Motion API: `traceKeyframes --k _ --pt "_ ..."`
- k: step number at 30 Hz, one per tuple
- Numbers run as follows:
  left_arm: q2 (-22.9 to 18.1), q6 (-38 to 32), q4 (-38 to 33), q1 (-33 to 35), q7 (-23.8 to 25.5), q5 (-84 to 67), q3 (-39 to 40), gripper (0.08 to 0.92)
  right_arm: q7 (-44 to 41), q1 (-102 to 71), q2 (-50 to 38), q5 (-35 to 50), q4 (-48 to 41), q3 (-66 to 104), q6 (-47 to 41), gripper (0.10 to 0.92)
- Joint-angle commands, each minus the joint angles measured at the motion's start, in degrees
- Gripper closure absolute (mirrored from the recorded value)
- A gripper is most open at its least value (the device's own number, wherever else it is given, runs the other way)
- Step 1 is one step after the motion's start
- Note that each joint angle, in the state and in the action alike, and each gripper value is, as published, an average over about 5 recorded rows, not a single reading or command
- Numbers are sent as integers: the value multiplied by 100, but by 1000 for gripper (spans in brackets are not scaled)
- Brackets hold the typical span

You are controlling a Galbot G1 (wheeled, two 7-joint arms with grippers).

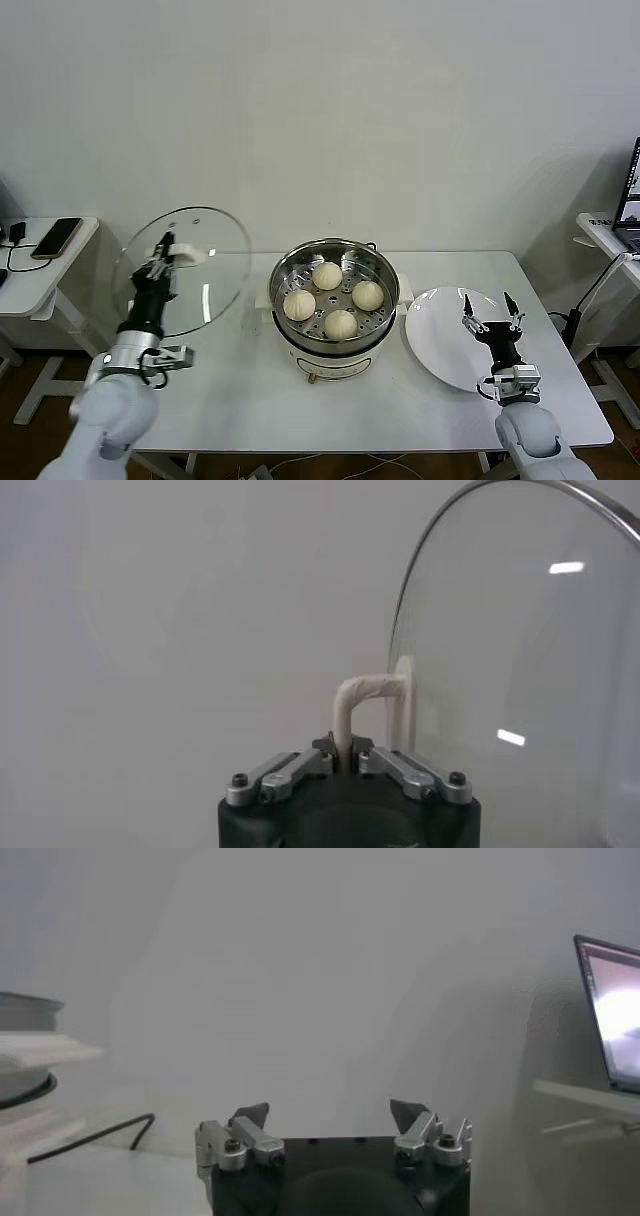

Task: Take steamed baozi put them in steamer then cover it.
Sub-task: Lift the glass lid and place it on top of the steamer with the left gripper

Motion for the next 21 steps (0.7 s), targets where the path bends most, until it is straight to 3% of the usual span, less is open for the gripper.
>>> traceKeyframes --k 1,9,21 --pt "-778 1406 -548 -894 847 455 2636 811 110 44 82 -96 -34 -14 -334 203" --pt "-1358 1495 708 -1685 1081 1523 3197 811 202 46 193 -259 -136 -5 -471 203" --pt "-1941 1586 1612 -2025 1512 2387 3221 811 213 148 320 -386 -328 -76 -545 203"
